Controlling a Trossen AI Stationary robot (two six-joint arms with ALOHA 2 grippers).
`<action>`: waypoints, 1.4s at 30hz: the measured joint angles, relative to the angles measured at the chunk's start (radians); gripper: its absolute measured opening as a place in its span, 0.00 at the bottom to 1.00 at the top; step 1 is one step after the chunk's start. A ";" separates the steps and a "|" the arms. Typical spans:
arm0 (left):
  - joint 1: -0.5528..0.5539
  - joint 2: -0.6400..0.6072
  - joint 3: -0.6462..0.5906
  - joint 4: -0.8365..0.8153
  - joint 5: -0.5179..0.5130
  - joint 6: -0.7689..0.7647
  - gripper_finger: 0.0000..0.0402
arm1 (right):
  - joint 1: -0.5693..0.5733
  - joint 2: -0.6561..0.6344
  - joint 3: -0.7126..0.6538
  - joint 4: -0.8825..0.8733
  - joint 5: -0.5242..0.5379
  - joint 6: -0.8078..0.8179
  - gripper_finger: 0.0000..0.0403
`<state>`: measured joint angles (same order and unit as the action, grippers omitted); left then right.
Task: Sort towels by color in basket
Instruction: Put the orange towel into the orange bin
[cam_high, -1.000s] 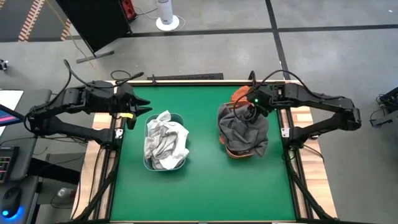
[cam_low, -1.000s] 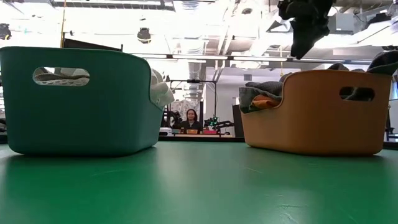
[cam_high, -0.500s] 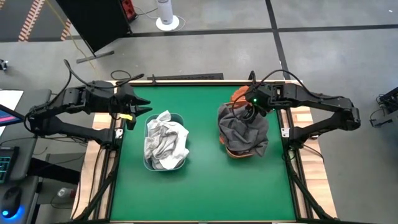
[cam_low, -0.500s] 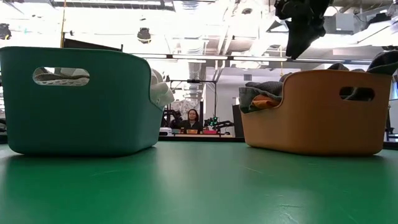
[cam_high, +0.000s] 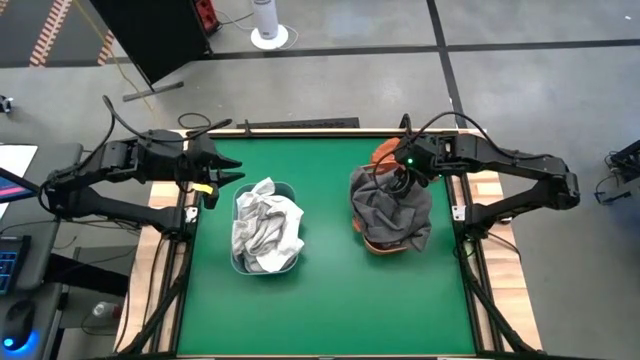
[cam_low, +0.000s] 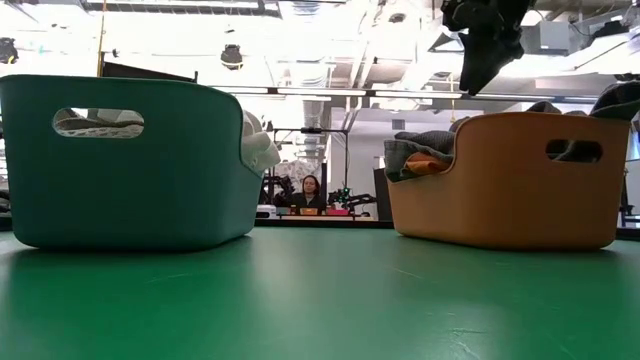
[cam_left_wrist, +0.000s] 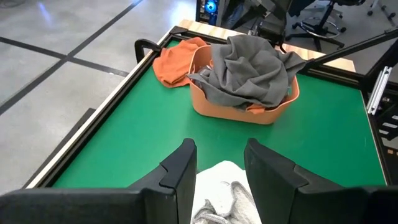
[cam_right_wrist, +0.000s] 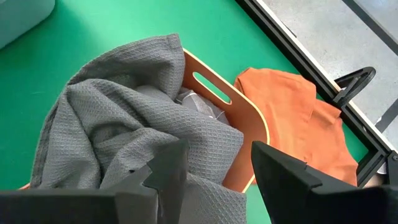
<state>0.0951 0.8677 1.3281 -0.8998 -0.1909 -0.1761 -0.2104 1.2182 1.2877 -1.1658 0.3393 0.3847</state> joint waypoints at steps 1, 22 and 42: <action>0.000 0.000 0.000 0.000 0.000 0.000 0.31 | 0.000 0.000 0.000 0.000 0.000 0.000 0.52; 0.000 0.000 0.000 0.000 0.000 0.082 0.31 | 0.000 0.000 0.000 -0.001 0.000 0.000 0.52; 0.000 0.002 0.000 -0.001 0.174 0.232 0.31 | 0.000 0.000 0.000 -0.001 -0.001 0.000 0.52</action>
<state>0.0948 0.8702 1.3281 -0.9007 -0.0170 0.0562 -0.2104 1.2182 1.2877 -1.1664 0.3386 0.3849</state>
